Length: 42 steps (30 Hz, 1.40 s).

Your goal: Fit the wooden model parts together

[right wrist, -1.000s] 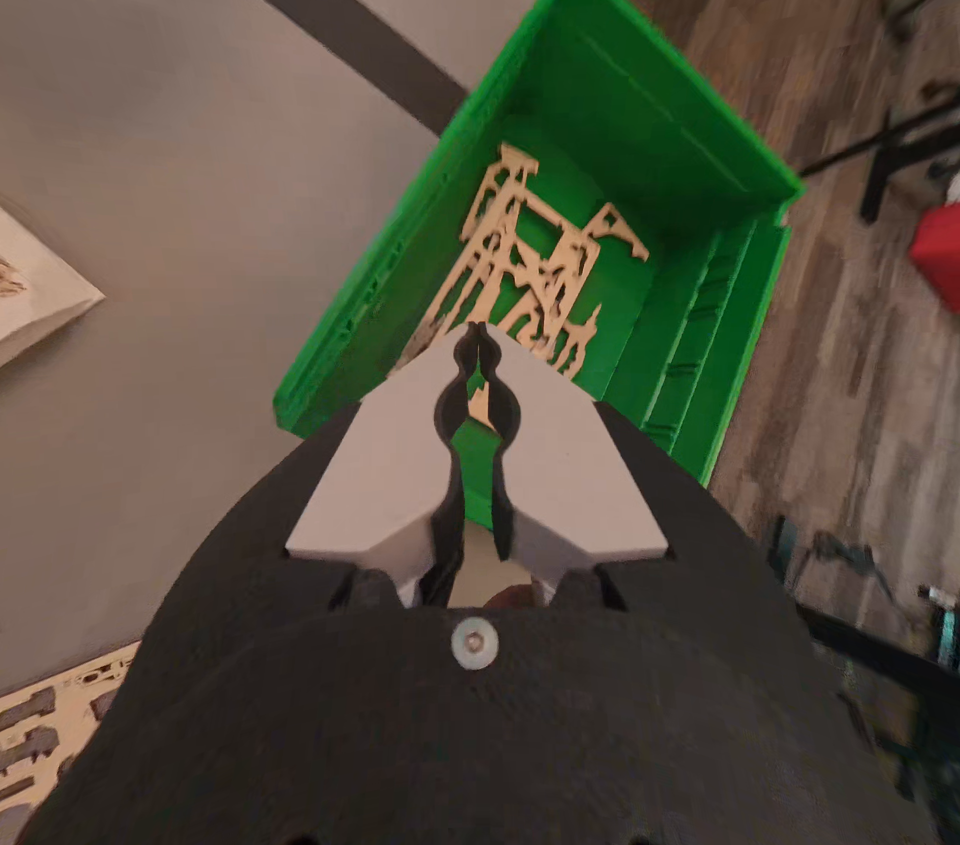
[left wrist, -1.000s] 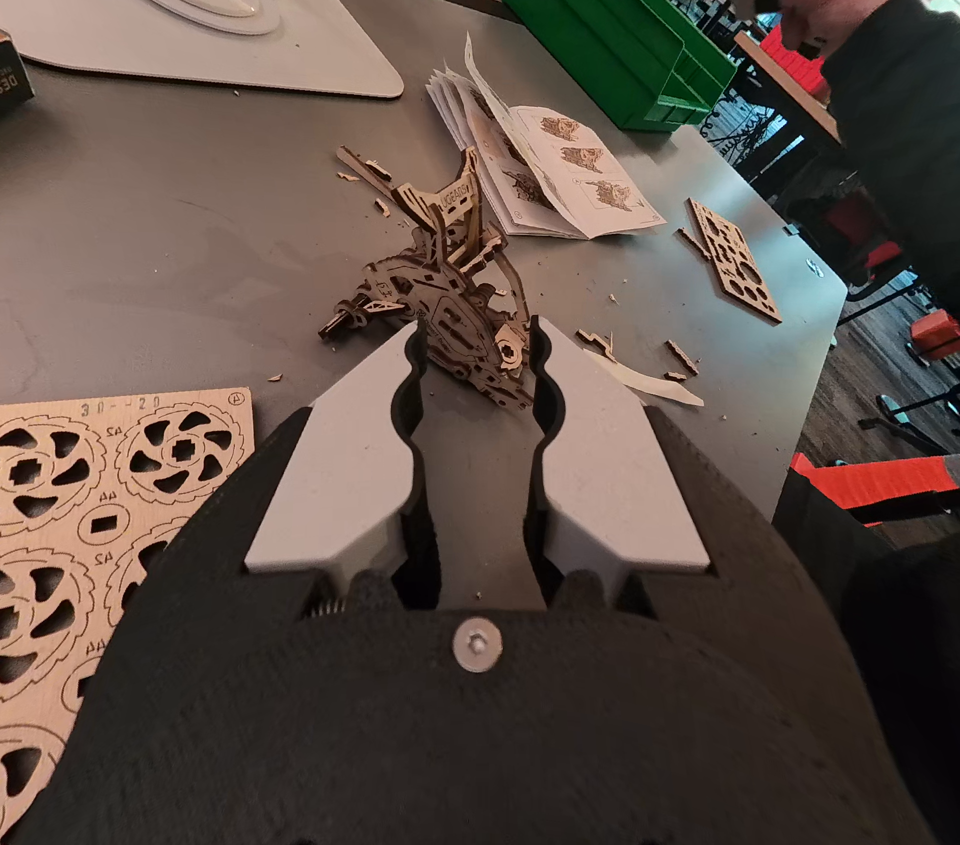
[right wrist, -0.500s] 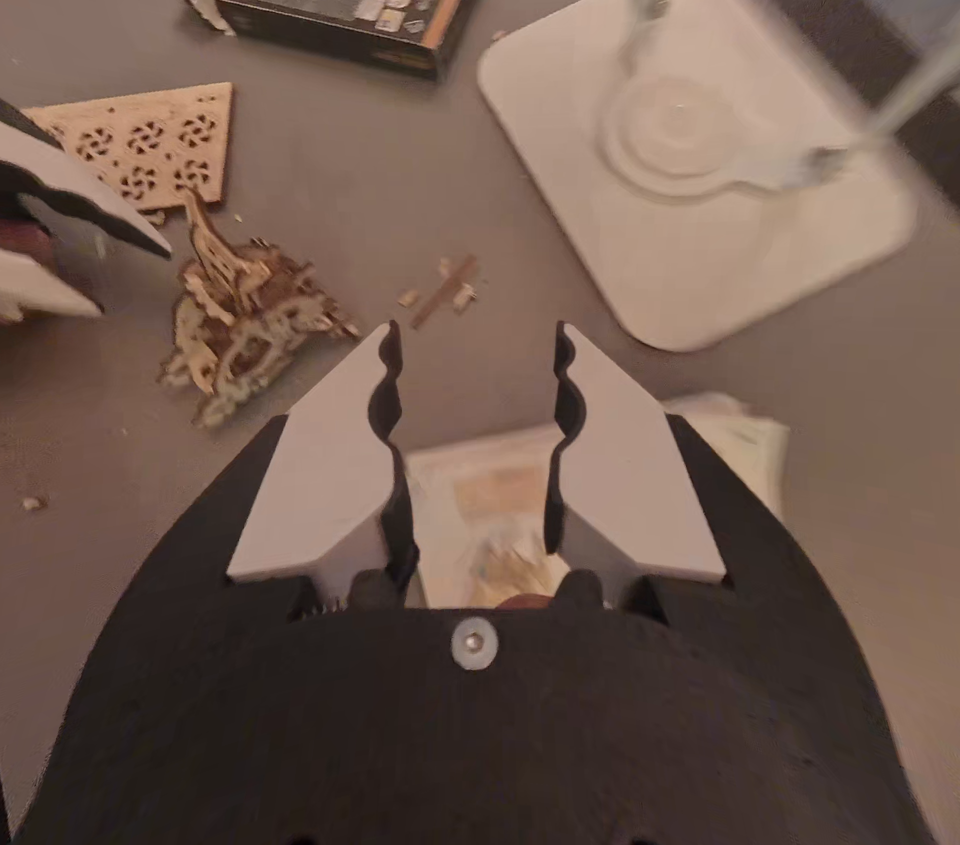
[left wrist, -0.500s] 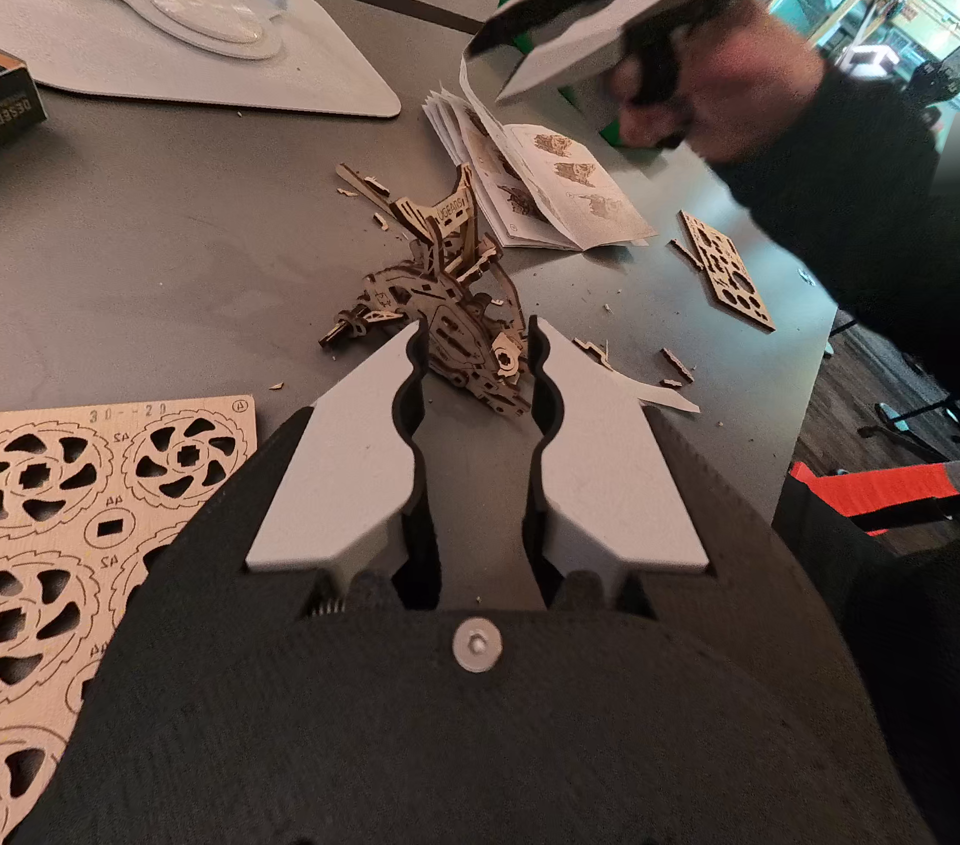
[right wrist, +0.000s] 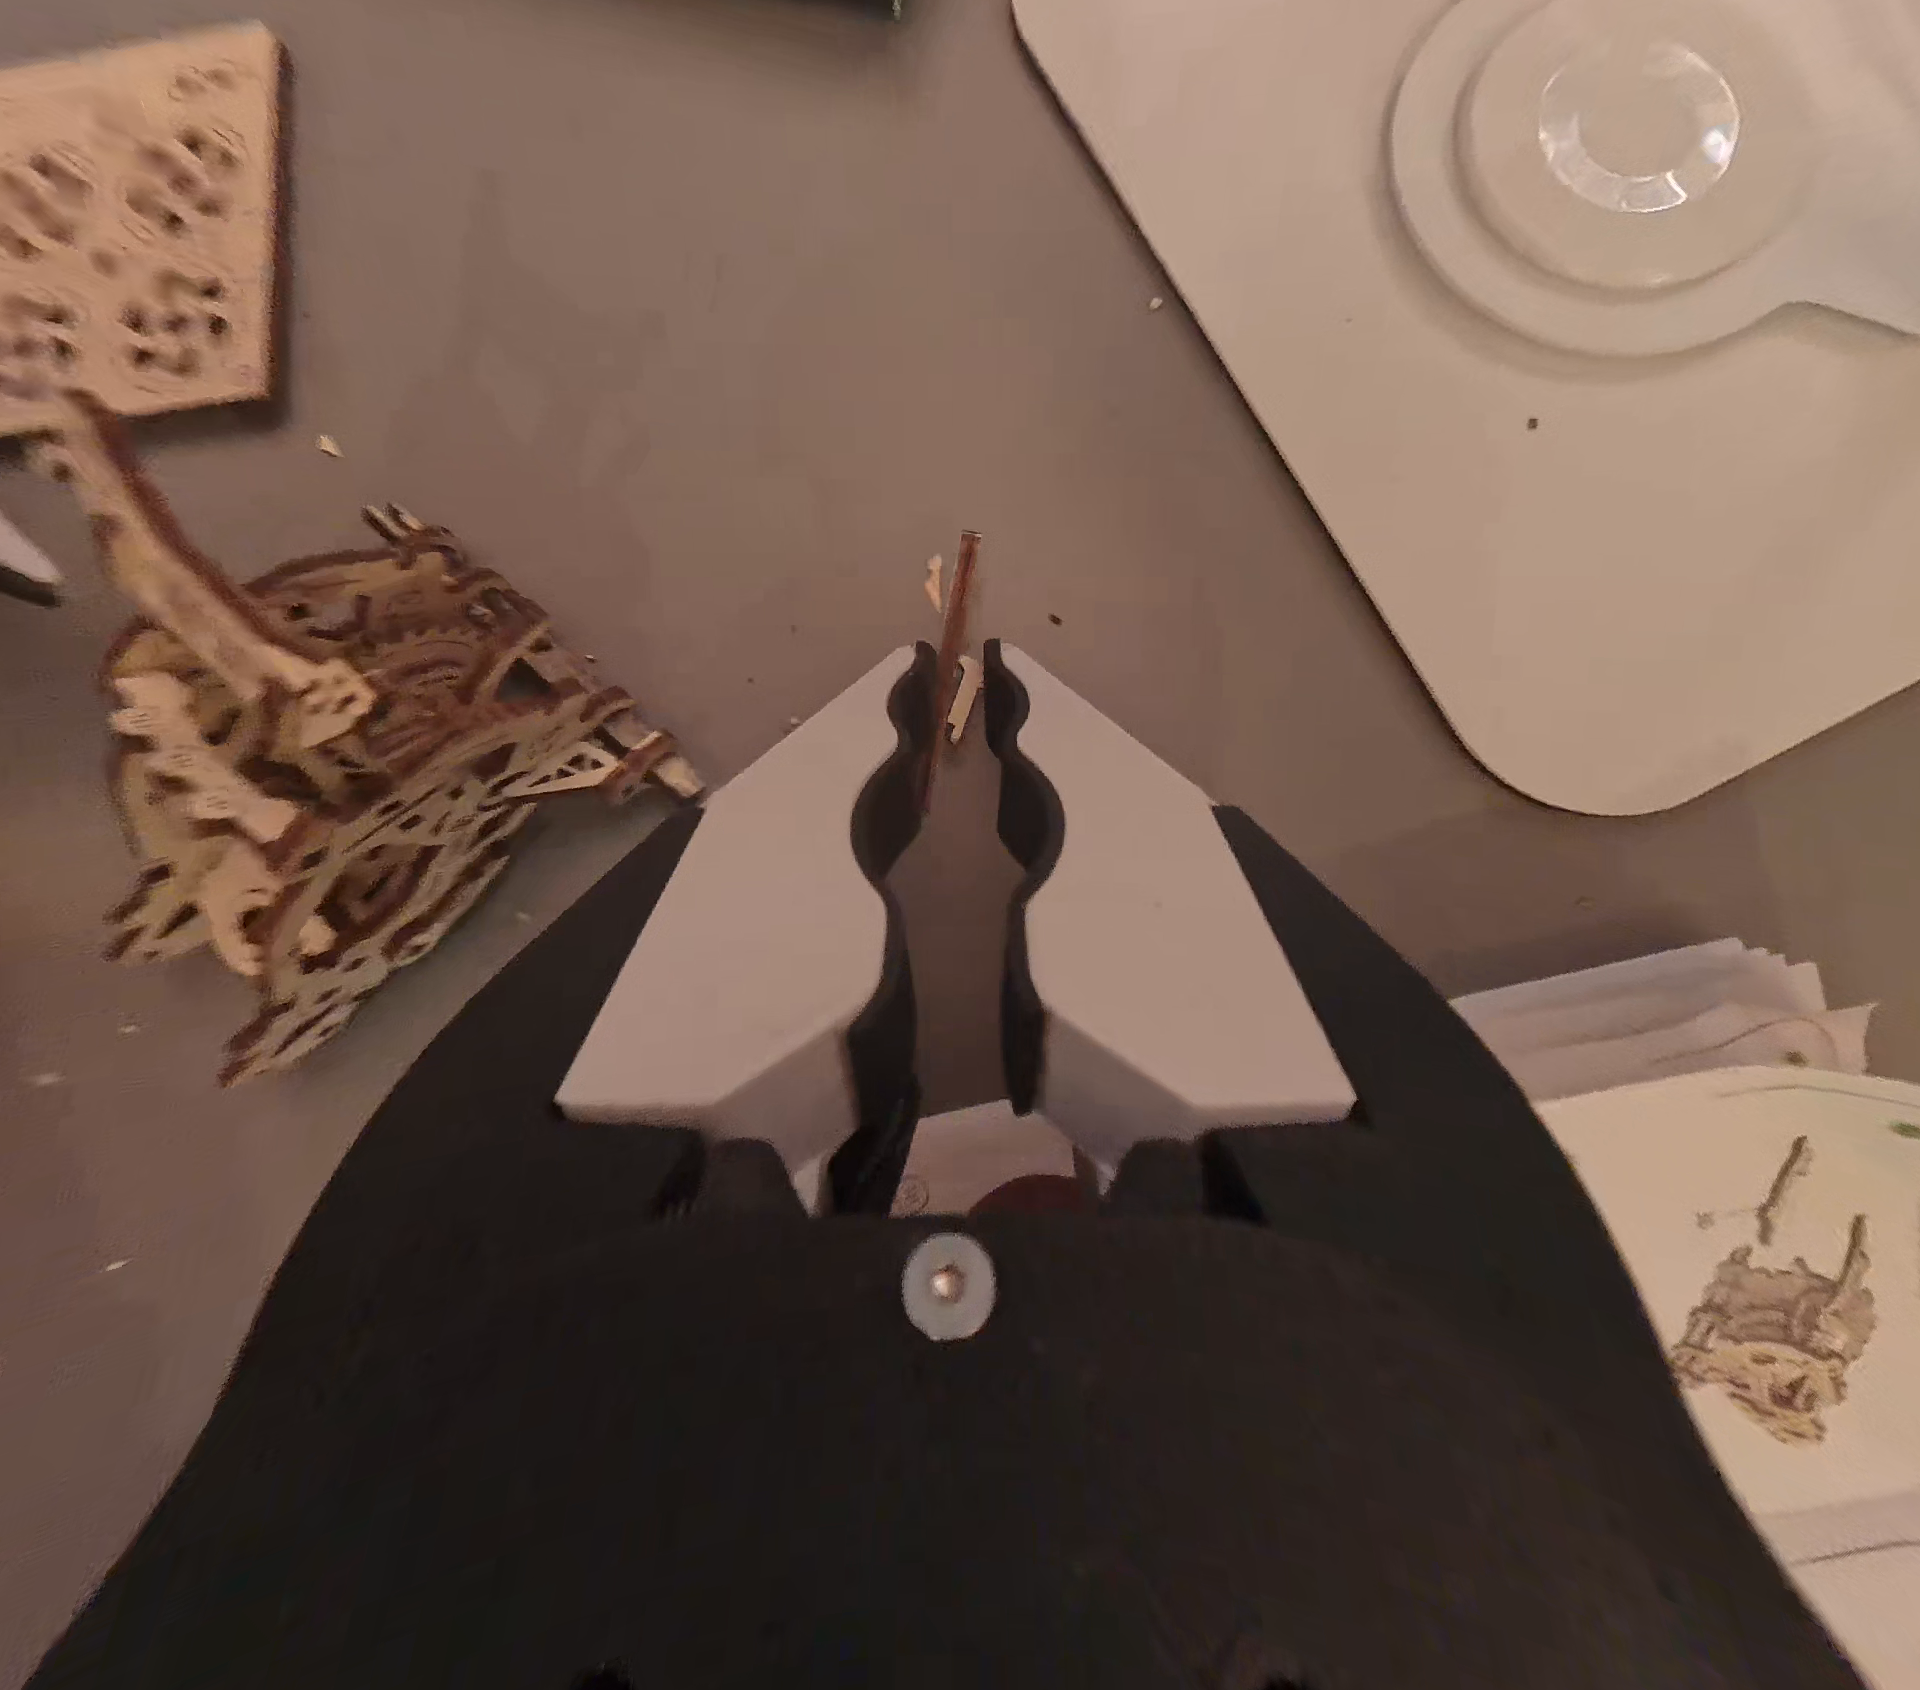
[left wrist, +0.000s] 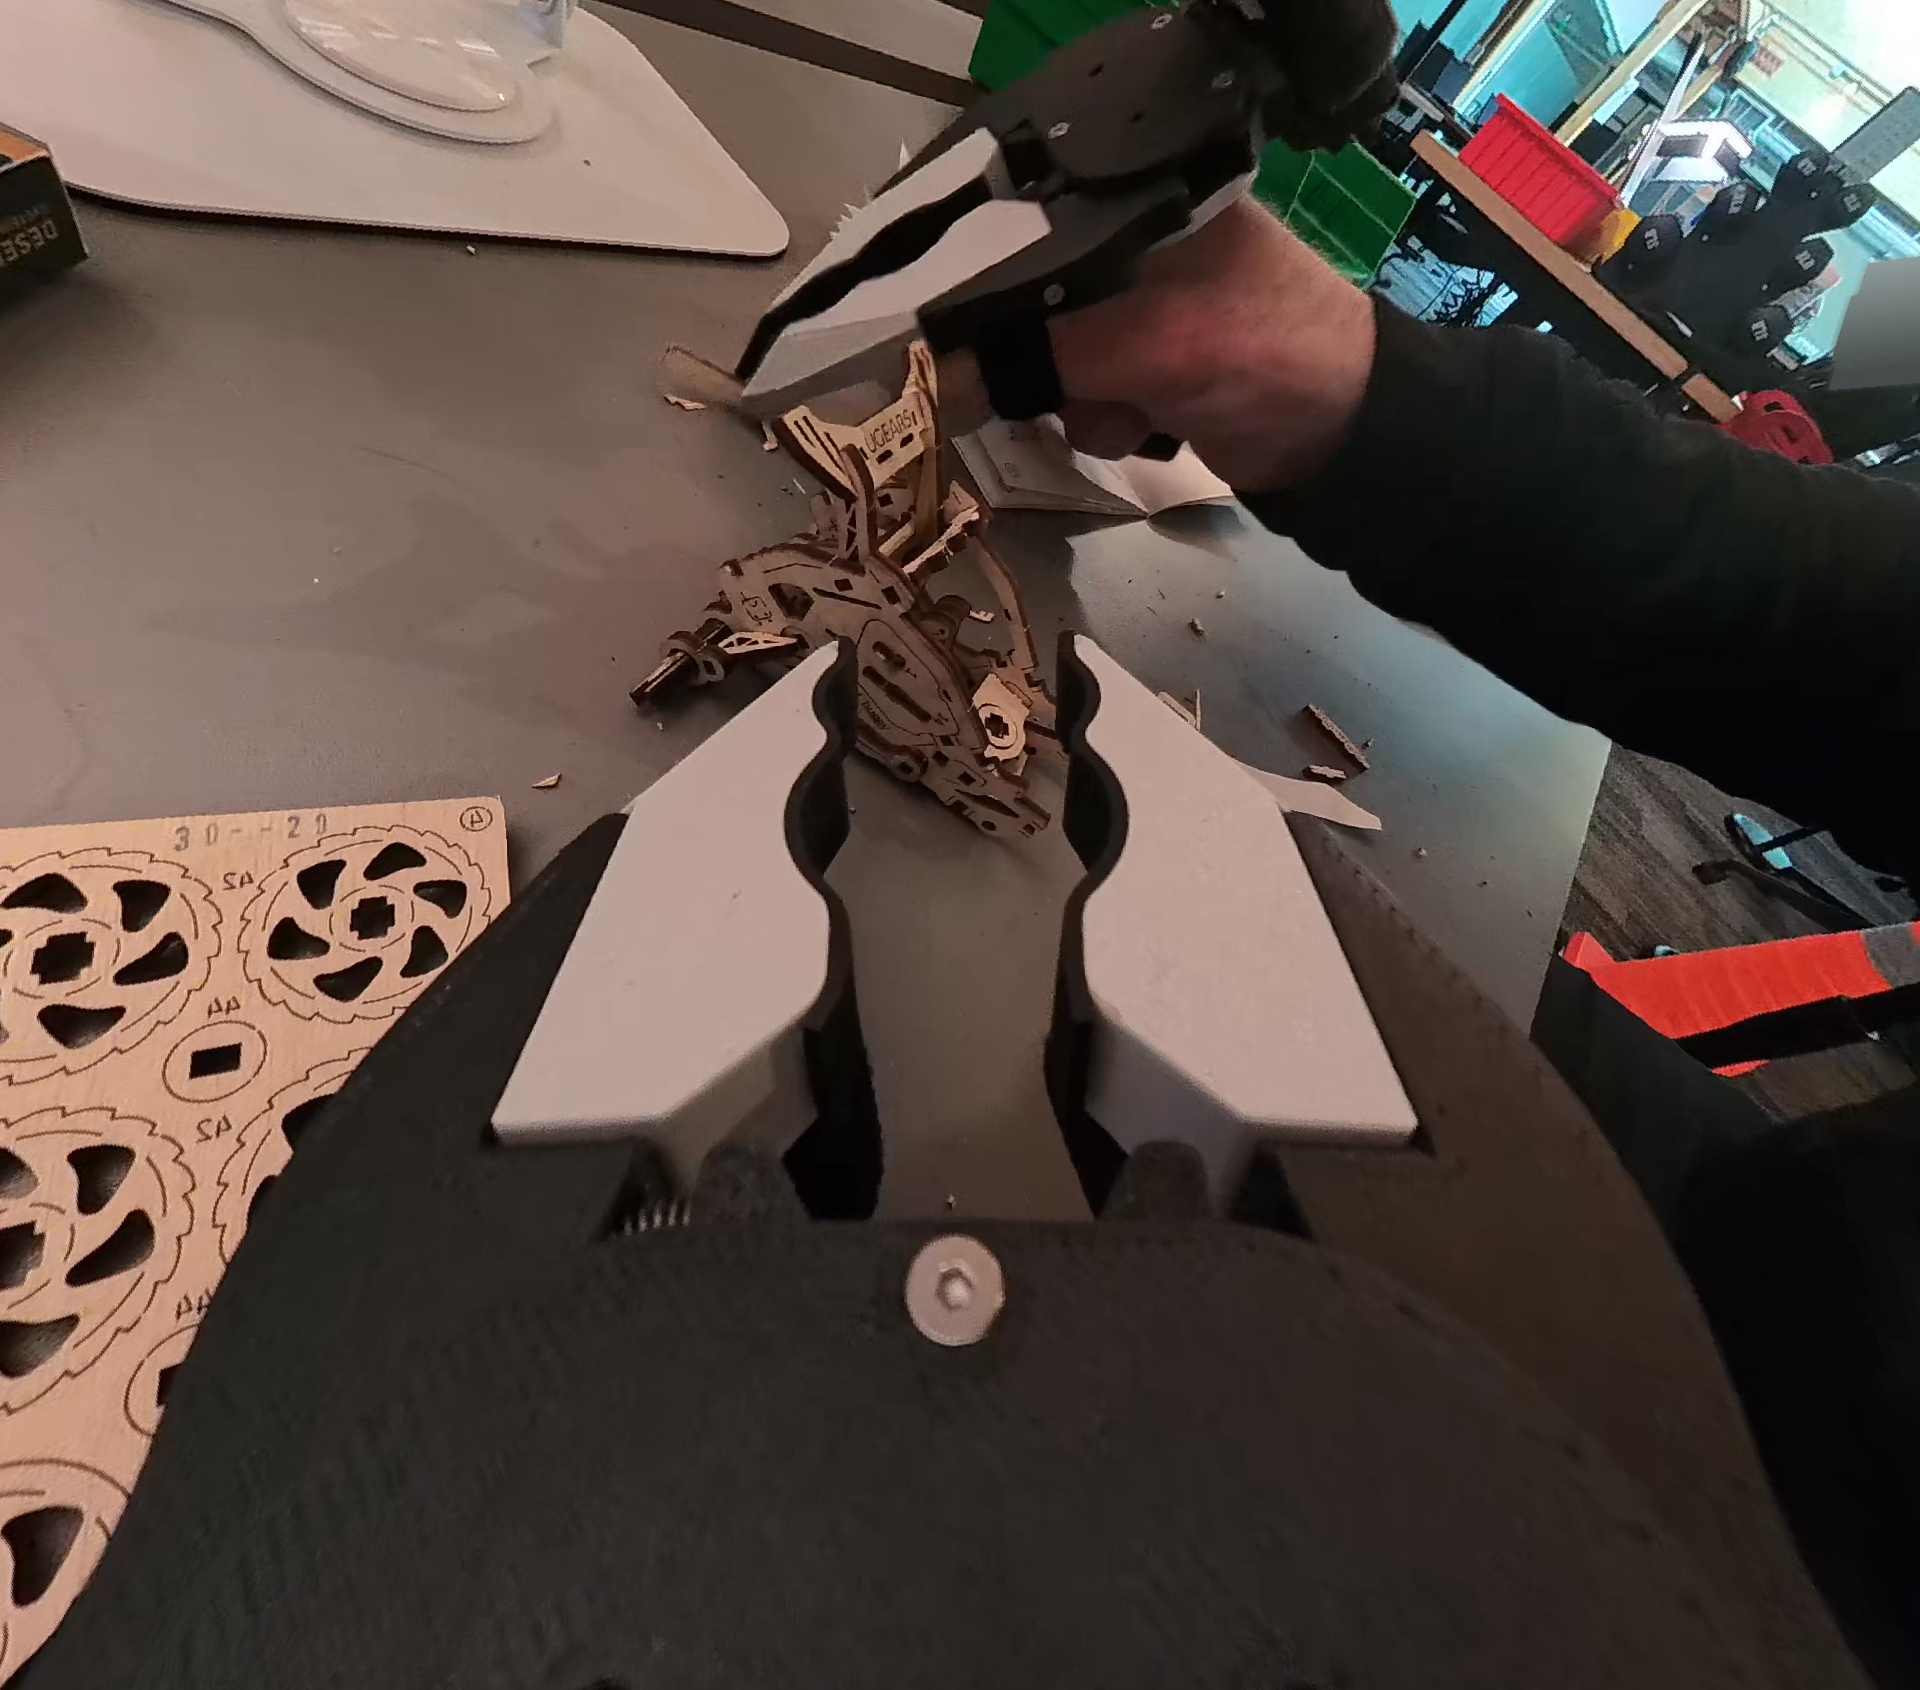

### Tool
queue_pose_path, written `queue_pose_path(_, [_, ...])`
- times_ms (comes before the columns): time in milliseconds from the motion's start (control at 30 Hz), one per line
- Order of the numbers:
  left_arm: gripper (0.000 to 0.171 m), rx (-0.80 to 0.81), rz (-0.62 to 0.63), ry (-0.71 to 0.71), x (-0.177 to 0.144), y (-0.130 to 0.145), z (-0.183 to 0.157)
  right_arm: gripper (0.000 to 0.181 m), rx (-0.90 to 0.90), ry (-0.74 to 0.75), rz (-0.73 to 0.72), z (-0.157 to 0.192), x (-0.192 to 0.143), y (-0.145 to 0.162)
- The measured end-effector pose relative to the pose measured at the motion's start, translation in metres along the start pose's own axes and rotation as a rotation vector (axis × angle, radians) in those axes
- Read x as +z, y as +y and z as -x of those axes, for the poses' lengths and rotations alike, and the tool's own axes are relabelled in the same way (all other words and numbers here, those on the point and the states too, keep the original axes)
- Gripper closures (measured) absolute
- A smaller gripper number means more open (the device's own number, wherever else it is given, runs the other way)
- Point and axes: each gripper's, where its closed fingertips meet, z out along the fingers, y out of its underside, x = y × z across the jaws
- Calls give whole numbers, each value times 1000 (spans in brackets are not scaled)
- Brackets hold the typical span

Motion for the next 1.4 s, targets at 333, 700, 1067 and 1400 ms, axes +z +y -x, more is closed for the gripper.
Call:
queue_pose_path(333, [136,-3,-1,-3,0,0,1,175,132,279,-303,-138,-213,3])
queue_pose_path(700, [136,-7,24,-18,3,3,3,158,484,600,-49,-322,-334,193])
queue_pose_path(1067, [137,-8,43,-26,5,5,4,162,459,647,-197,-311,-381,184])
queue_pose_path(1400, [138,-5,50,-33,6,6,5,165,447,698,-2,-323,-373,220])
